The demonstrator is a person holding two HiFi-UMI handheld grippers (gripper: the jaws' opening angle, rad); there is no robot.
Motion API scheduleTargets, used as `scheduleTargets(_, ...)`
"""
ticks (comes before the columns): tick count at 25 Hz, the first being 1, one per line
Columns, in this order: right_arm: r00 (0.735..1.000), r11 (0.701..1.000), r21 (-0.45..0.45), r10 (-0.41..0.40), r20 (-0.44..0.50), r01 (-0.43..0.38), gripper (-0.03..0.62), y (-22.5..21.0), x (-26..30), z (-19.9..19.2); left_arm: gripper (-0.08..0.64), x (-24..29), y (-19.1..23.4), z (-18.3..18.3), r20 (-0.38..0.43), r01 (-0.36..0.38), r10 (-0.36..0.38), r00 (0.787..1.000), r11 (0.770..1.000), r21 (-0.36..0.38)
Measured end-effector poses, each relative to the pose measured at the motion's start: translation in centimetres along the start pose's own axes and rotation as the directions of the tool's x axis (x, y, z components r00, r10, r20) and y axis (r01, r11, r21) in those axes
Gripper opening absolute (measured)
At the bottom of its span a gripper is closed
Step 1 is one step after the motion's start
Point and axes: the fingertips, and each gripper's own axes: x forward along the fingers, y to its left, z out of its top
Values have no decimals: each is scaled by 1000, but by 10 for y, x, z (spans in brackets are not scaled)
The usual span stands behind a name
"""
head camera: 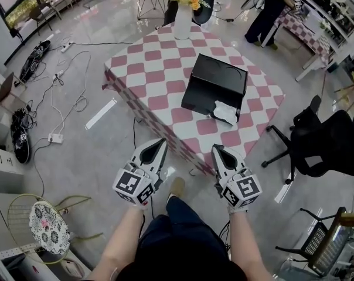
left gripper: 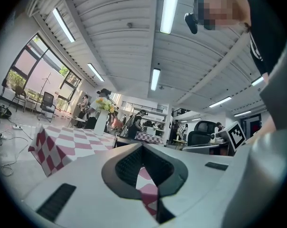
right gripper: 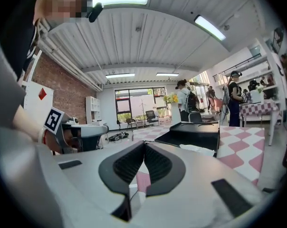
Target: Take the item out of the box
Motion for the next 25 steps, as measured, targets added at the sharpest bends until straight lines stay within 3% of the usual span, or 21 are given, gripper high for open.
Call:
scheduleTargets(8, 994, 994, -76, -87, -58, 83, 5, -43, 22, -8, 8, 47, 4, -14, -34, 52, -52, 998, 999, -12)
scheduleTargets(14, 975, 965, -203, -190, -118, 164, 6, -77, 34, -14, 8, 77, 9, -25, -61, 81, -82, 995, 996, -25)
scheduleTargets(20, 962, 957, -197, -241, -128, 213, 6, -106, 42, -17, 8, 104, 9, -36, -84, 113, -116, 990, 993, -40)
scheduleTargets(23, 956, 945, -238, -260, -136, 223, 6, -116, 46, -16, 8, 115, 11, -41, -91, 124, -128, 988, 991, -42)
scheduleTargets(25, 953, 939, -264, -264, -148, 219, 40, -121, 49, -17, 8, 122, 11, -43, -99, 130, -134, 986, 990, -45)
